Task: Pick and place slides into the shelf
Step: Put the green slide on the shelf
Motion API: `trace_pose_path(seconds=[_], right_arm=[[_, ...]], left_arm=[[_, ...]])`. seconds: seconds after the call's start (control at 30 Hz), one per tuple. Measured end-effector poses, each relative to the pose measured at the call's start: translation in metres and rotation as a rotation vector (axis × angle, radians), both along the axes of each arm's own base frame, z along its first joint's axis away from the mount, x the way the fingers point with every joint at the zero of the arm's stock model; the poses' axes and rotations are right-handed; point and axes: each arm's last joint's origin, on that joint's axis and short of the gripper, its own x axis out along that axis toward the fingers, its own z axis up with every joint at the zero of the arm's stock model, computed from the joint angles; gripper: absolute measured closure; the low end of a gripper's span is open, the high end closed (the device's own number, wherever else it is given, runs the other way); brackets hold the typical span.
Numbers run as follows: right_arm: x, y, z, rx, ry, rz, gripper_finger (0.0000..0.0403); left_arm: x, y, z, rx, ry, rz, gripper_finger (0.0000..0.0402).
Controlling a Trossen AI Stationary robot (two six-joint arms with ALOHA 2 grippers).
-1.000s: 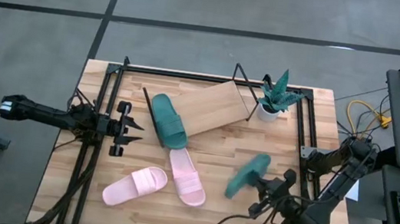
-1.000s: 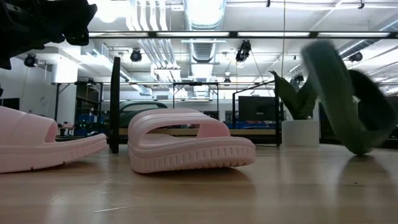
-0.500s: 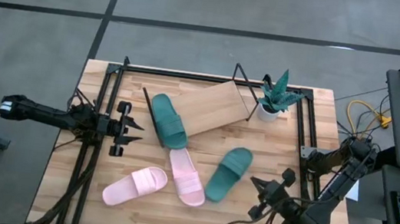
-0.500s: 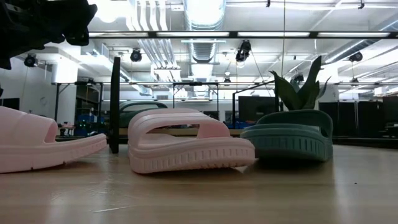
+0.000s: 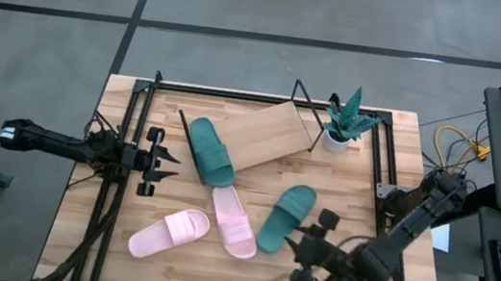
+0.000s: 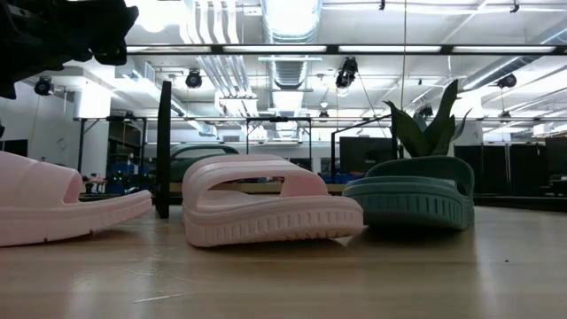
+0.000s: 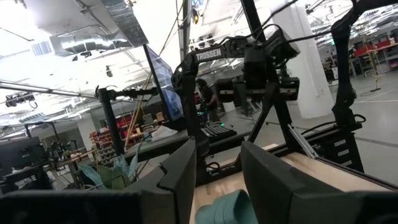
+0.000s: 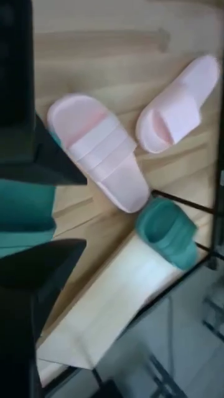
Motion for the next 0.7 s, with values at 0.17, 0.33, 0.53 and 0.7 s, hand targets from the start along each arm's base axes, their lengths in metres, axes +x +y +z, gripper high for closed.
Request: trace_pose_path(seconds=[0.17, 0.33, 0.53, 0.7], right_arm=[[0.021, -0.027, -0.003, 0.079, 0.076, -0.076, 0.0204], [0.036, -0.051, -0.009, 0.169, 0.167, -0.118, 0.0198], [0.043, -0.068, -0.019, 0.181, 0.248, -0.120, 0.0211], [0.043, -0.073, -0.034, 0.178, 0.324, -0.094, 0.0216]], left_arm=[[0.000, 0.000, 0.000, -0.001, 0.000, 0.000, 0.0288], [0.000, 0.000, 0.000, -0.002, 0.001, 0.000, 0.0288], [0.000, 0.000, 0.000, -0.004, 0.001, -0.001, 0.0288], [0.000, 0.000, 0.000, -0.004, 0.001, -0.001, 0.0288]])
